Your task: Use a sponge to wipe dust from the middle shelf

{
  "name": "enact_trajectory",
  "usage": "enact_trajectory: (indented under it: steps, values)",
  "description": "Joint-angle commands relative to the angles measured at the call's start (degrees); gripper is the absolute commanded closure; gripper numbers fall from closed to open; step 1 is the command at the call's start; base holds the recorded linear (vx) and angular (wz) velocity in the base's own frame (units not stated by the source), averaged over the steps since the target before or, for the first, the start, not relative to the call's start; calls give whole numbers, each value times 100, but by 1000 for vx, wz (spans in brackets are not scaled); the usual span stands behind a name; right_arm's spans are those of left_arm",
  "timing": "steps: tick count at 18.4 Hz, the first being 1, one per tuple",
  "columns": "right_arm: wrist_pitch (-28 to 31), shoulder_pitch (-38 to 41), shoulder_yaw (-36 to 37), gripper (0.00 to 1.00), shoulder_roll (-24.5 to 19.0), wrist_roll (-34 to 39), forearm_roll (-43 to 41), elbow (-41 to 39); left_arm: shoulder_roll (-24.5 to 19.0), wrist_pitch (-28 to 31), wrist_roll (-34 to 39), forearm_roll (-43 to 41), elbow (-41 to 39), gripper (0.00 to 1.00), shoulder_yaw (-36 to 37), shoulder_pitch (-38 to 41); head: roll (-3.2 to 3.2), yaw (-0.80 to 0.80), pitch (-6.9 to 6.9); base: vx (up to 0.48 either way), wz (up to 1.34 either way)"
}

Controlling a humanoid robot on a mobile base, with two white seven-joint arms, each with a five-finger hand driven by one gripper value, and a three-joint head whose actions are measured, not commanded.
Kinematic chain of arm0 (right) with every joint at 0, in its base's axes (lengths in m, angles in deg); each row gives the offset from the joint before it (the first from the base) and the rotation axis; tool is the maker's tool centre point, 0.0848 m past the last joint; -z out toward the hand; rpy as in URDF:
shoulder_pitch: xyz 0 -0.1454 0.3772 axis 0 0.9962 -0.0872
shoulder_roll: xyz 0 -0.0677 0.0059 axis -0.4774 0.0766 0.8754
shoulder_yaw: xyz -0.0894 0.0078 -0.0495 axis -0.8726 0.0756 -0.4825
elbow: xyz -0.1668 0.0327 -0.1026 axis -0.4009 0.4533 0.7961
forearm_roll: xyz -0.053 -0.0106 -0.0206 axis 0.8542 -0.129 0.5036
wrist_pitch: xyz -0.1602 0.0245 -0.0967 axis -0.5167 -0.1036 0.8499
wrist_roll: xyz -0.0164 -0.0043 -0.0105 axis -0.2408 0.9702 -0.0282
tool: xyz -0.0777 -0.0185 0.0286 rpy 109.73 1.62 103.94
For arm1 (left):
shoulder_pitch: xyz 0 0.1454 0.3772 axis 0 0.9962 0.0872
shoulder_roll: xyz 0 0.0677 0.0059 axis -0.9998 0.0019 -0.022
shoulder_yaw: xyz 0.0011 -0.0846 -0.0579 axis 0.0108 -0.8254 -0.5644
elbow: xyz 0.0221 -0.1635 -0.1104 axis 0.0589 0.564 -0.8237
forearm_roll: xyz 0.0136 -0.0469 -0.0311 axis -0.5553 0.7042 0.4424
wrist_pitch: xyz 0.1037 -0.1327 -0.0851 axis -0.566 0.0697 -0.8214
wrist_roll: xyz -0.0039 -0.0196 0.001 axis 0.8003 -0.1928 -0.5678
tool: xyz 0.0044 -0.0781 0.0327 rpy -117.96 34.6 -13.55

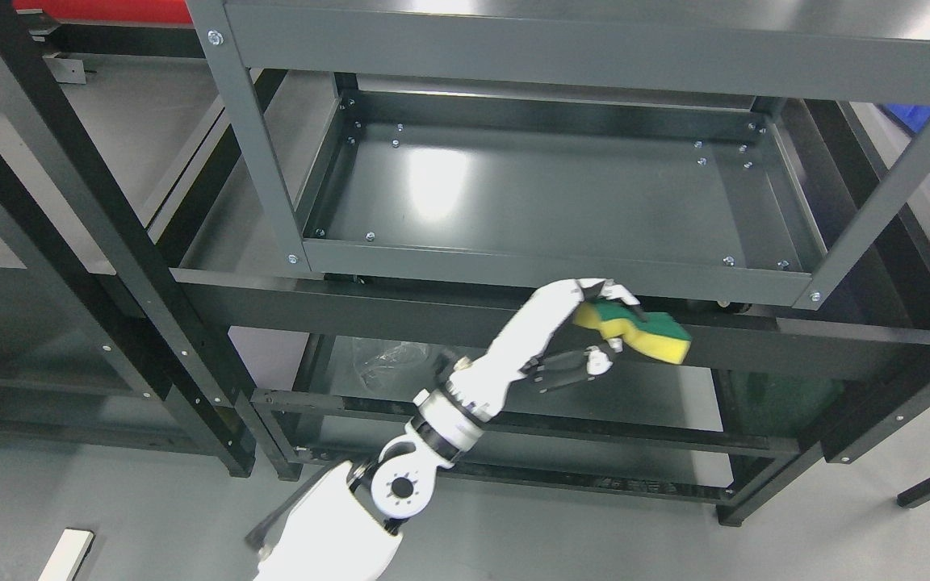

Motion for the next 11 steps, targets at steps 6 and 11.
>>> enact_trajectory:
  steps: [6, 11]
  values:
    - [4, 0, 0, 0, 100, -6, 0, -100, -63, -663, 23, 1340, -804, 98, -3384, 2040, 0, 0, 0, 0, 0]
    - [4, 0, 0, 0, 100, -6, 0, -100, -63, -742, 23, 1340, -822, 99, -3332, 2174, 0, 0, 0, 0, 0]
